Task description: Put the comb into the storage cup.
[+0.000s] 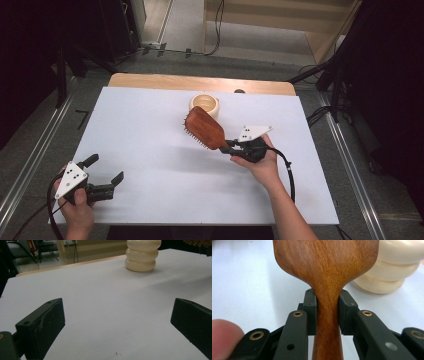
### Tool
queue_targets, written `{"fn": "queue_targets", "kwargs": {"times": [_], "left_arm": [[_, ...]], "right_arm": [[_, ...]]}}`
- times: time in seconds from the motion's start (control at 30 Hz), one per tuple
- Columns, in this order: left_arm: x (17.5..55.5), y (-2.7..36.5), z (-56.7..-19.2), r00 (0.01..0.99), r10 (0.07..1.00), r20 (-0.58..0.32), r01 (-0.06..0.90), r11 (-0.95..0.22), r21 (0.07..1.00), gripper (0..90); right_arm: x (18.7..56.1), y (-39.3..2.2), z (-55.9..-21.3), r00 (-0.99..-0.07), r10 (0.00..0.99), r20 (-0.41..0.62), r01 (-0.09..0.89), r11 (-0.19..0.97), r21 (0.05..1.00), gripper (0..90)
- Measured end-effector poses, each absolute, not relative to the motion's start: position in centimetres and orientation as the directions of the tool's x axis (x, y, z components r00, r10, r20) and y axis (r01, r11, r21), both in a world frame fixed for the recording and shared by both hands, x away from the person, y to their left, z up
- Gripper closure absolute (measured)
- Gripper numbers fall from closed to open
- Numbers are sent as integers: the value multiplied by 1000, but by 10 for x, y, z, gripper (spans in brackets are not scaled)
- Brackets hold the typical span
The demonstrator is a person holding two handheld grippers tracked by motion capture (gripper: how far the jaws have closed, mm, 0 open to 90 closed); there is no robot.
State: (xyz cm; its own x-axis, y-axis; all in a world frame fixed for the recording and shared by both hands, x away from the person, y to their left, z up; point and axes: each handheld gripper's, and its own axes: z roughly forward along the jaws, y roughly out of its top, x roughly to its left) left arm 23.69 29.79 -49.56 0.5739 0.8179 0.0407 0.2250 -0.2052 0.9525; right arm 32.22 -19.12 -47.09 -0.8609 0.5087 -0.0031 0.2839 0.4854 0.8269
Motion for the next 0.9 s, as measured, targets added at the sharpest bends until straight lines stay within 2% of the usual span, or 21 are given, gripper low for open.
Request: {"fn": "queue_targets", "kwargs": {"times": [0.43,0.6,0.8,0.9], "left_arm": [[234,301,-493,586,809,43,192,-190,963,0],[239,303,-489,633,773,-27,212,-140,967,0],[240,292,-487,647,762,-31,221,-148,964,0],[241,283,-483,659,750,-62,224,-117,968,0]], "right_arm": [[296,-210,-476,-826,564,15,283,391,876,702],[288,-214,-482,-815,578,28,285,360,888,702],[284,-212,-487,-814,580,37,292,352,889,702],[280,-210,-489,-817,576,28,274,345,898,702]]}}
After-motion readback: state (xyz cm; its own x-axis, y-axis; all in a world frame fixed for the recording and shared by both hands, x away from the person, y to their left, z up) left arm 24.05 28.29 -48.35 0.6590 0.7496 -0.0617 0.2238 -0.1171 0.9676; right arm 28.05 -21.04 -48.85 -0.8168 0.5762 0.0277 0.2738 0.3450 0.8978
